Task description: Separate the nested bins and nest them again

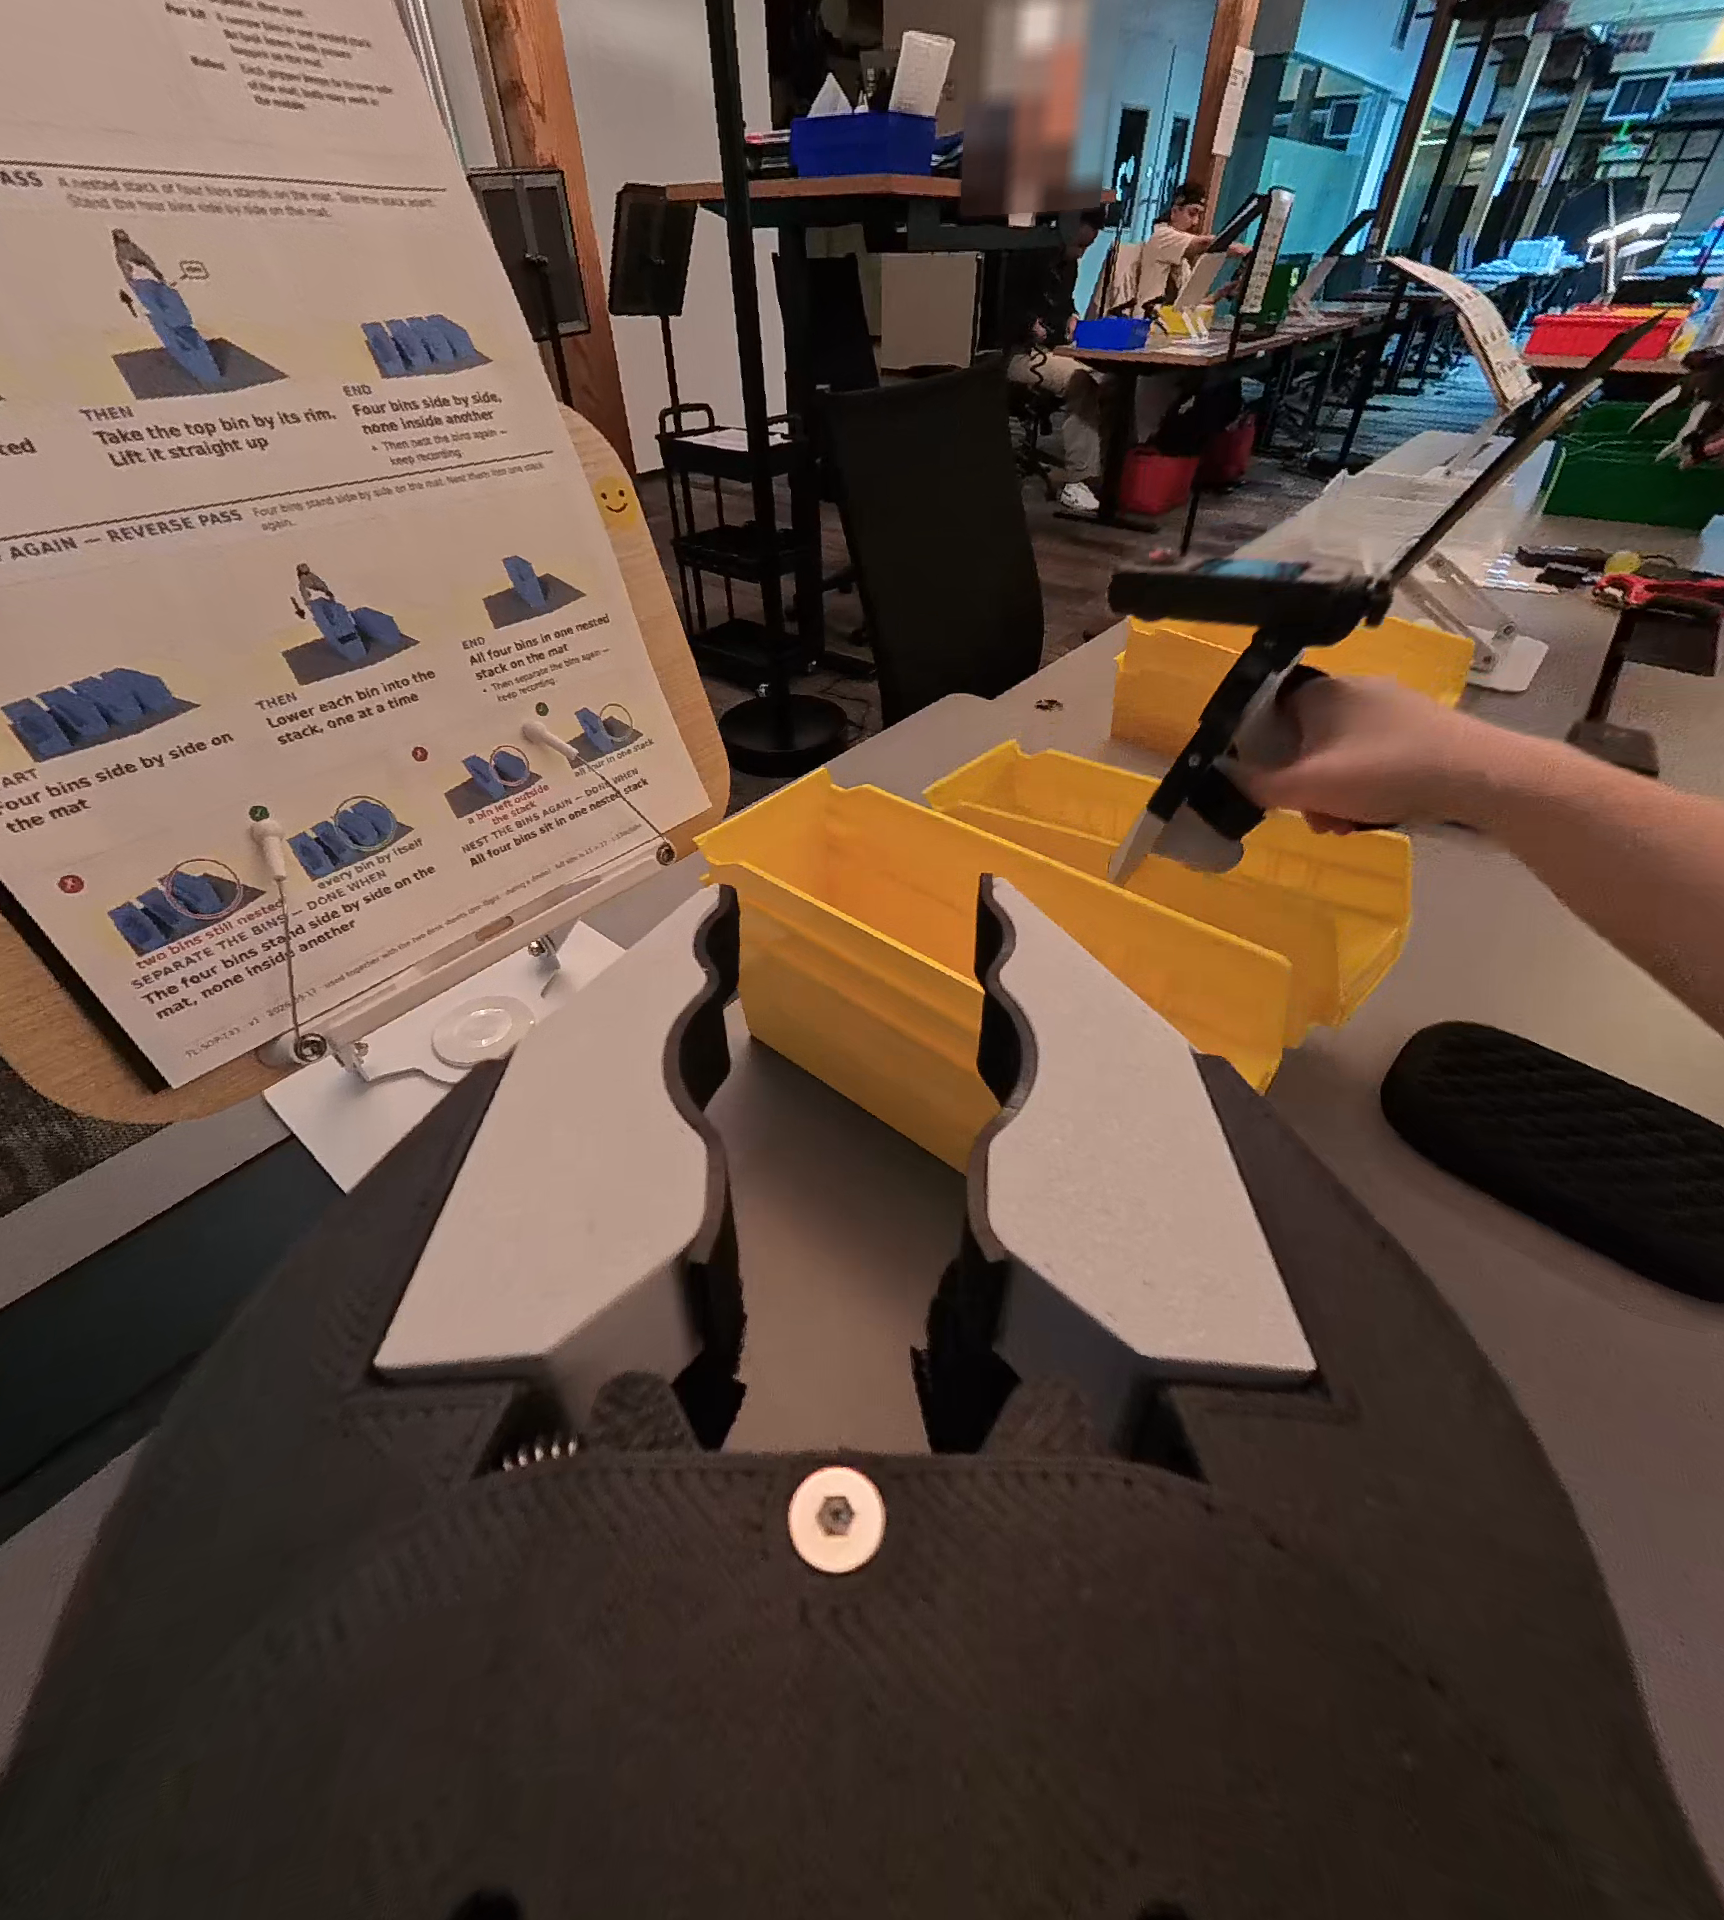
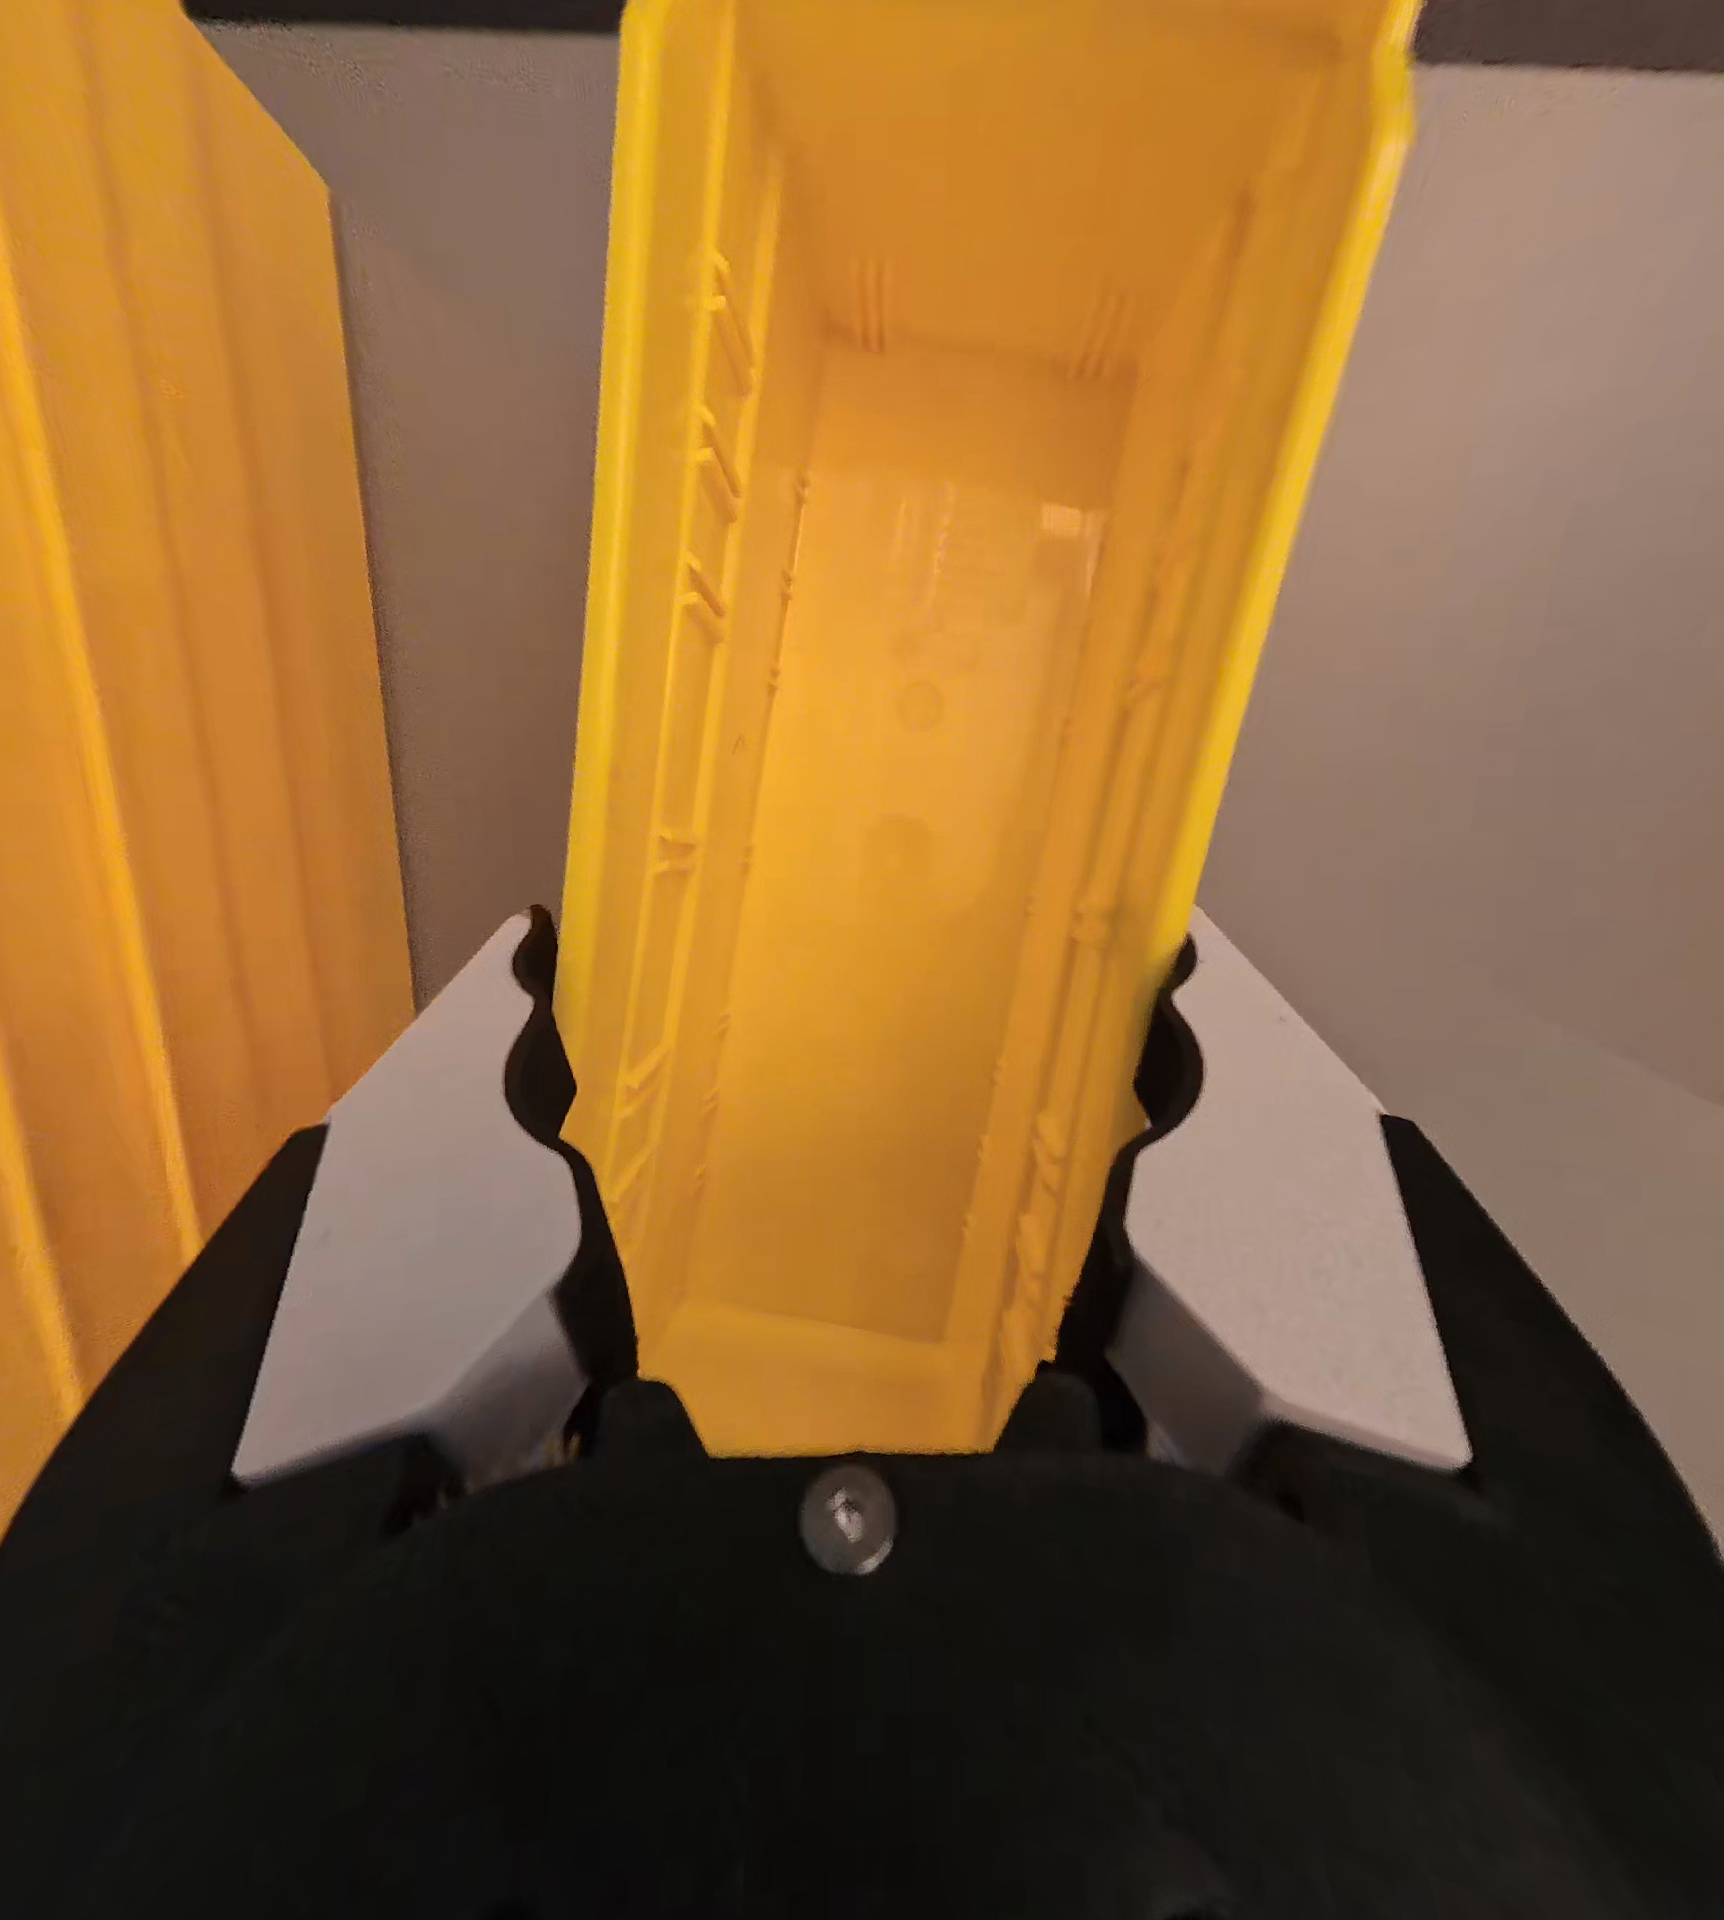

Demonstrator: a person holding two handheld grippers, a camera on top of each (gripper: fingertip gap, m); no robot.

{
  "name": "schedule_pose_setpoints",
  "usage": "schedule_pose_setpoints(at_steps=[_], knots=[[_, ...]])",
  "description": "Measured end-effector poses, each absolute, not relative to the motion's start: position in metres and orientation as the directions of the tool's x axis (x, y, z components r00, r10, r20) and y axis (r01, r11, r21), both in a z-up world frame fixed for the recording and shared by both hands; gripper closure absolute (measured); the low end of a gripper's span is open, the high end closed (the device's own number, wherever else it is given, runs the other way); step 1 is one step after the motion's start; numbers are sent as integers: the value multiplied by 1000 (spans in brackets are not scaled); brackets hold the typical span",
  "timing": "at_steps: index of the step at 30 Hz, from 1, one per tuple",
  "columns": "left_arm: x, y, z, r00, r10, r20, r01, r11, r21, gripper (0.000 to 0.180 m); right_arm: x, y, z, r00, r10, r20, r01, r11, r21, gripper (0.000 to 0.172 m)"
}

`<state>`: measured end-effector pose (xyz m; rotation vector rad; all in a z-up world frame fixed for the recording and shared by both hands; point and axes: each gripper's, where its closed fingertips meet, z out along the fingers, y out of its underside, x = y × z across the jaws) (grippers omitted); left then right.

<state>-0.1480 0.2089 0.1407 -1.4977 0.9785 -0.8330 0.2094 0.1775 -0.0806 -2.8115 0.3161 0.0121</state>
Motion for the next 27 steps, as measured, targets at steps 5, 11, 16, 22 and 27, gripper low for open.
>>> schedule_pose_setpoints(at_steps=[5, 11, 16, 22, 27], knots=[[-144, 213, 134, 422, -906, -13, -166, -63, -984, 135, 208, 180, -100, 974, -223, -50, -227, -926, -302, 53], [-129, 213, 122, 432, -901, -47, -236, -62, -970, 133, 201, 172, -103, 982, -185, -34, -188, -946, -262, 40], [-119, 216, 118, 473, -878, -74, -259, -59, -964, 127, 201, 173, -64, 994, -97, -40, -105, -925, -365, 25], [-82, 203, 125, 430, -903, 0, -144, -68, -987, 120, 221, 202, 37, 990, -37, -137, -128, -655, -744, 29], [-37, 195, 105, 357, -930, 88, -94, -130, -987, 102, 254, 213, 116, 992, 23, -126, -127, 13, -992, 74]])
